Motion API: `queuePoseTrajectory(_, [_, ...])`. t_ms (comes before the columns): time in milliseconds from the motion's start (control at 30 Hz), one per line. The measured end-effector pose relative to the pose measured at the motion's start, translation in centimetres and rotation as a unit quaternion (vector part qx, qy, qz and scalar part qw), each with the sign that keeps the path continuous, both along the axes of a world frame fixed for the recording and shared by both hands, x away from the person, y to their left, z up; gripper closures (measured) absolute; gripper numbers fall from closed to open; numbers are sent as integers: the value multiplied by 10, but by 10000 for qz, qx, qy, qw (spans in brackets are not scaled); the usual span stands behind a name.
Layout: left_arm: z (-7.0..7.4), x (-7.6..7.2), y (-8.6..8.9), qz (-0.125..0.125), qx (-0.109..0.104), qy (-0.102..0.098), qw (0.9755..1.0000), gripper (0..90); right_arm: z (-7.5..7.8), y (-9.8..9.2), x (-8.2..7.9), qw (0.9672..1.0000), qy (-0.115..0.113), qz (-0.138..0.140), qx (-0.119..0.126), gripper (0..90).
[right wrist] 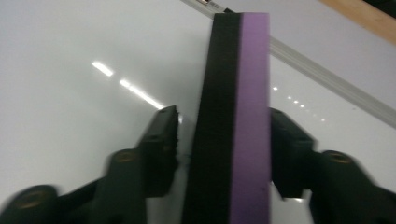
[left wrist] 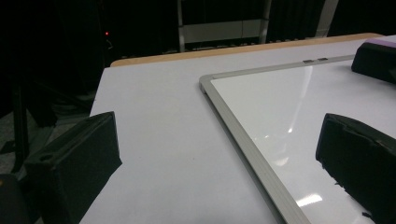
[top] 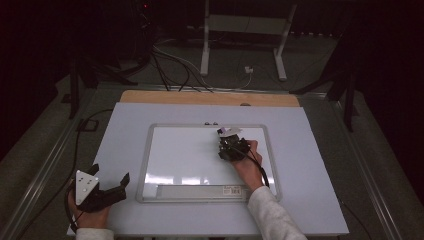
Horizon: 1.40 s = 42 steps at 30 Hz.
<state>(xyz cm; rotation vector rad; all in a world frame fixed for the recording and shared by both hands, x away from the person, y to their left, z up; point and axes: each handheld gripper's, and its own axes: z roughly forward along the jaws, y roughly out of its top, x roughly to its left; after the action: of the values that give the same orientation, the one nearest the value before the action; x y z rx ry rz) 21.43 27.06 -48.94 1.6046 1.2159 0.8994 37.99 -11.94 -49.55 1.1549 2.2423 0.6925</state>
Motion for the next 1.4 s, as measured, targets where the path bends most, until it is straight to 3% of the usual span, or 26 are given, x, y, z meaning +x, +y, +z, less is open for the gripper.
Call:
queuePoseTrajectory(200, [0, 0, 0, -1, -3, -2, 10000, 5, 10, 1, -4, 9997, -210, 35, 131, 609])
queuePoseTrajectory(500, [0, 0, 0, -1, 7, 6, 10000, 5, 18, -7, -3, 9980, -107, -15, 619, 619])
queuePoseTrajectory(733, [0, 0, -1, 6, 15, 10, 10000, 5, 23, -12, -3, 9966, -99, -84, 809, 625])
queuePoseTrajectory(1067, [0, 1, -1, 23, 38, 49, 10000, 5, 29, -22, -1, 9947, -116, -197, 1006, 627])
queuePoseTrajectory(1400, [-1, 1, -1, 22, 39, 59, 10000, 5, 35, -33, 1, 9940, -212, -408, 988, 628])
